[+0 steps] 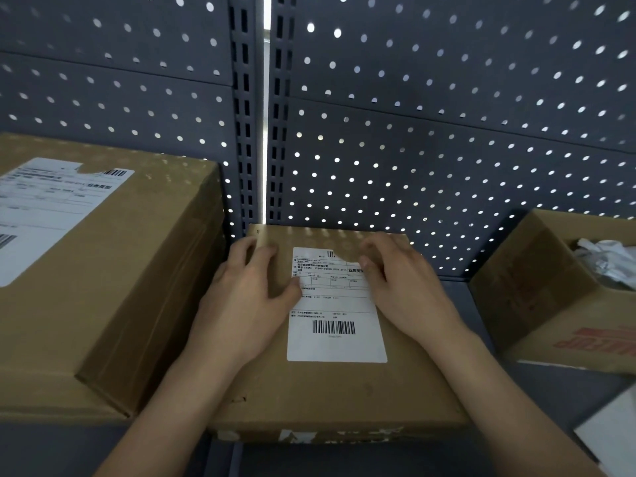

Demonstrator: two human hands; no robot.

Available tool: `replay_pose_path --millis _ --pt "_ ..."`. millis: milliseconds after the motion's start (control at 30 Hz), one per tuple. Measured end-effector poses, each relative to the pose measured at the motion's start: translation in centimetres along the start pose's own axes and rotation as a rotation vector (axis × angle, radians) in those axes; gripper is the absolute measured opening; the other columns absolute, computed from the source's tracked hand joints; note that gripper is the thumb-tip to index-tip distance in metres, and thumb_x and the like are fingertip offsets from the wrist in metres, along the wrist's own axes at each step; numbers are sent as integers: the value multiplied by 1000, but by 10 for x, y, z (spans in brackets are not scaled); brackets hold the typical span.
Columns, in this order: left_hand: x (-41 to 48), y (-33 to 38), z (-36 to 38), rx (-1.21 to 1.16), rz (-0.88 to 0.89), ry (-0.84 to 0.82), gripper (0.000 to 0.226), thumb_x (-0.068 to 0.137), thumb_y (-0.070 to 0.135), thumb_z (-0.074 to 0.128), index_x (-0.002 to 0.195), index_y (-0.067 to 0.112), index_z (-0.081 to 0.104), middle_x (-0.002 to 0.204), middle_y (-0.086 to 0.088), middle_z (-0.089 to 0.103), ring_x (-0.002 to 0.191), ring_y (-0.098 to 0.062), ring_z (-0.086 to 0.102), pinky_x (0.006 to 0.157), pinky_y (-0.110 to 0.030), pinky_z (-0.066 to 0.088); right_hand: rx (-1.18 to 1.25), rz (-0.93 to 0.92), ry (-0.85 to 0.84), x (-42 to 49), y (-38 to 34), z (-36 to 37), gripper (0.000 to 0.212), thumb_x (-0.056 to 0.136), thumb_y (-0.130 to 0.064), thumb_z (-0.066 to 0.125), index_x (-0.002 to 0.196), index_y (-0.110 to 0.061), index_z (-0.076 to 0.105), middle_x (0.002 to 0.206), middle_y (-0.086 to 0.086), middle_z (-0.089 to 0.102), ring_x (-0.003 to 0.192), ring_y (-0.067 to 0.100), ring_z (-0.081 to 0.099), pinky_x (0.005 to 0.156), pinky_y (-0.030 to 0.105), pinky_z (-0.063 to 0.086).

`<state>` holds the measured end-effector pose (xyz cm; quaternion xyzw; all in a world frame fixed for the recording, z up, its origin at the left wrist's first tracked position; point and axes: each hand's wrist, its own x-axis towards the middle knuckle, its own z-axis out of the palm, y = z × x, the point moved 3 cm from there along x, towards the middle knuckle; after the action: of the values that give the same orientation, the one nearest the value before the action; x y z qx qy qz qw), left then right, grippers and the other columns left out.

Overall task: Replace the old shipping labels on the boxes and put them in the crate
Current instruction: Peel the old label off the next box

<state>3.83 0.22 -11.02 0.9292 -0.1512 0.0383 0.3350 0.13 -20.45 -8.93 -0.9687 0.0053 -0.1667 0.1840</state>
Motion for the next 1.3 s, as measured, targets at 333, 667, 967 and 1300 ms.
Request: replay_pose_path --millis 333,667,967,1300 --pt "0 1 0 7 5 0 64 88 55 54 142 26 39 150 11 23 130 -18 40 95 -37 46 53 8 12 1 4 1 8 94 -19 57 91 -24 63 93 -12 53 94 14 52 74 40 51" --pt "1 -1 1 7 -2 -3 63 87 56 53 141 27 40 149 12 23 127 -18 42 95 -39 47 27 -23 -20 0 2 1 12 96 -19 52 90 -27 59 94 -15 47 96 13 50 70 36 49" --pt "0 1 0 4 3 -5 63 88 56 53 142 28 38 149 12 22 126 -17 42 92 -35 47 0 -49 -37 -7 1 -3 9 98 -25 50 91 -28 55 92 -18 48 81 7 50 62 17 34" --pt "0 0 0 -12 -2 -5 63 87 57 53 141 28 39 148 13 23 127 -16 42 94 -40 48 51 -66 -57 -9 -5 -7 8 100 -24 48 95 -27 53 87 -18 53 84 6 49 68 26 37"
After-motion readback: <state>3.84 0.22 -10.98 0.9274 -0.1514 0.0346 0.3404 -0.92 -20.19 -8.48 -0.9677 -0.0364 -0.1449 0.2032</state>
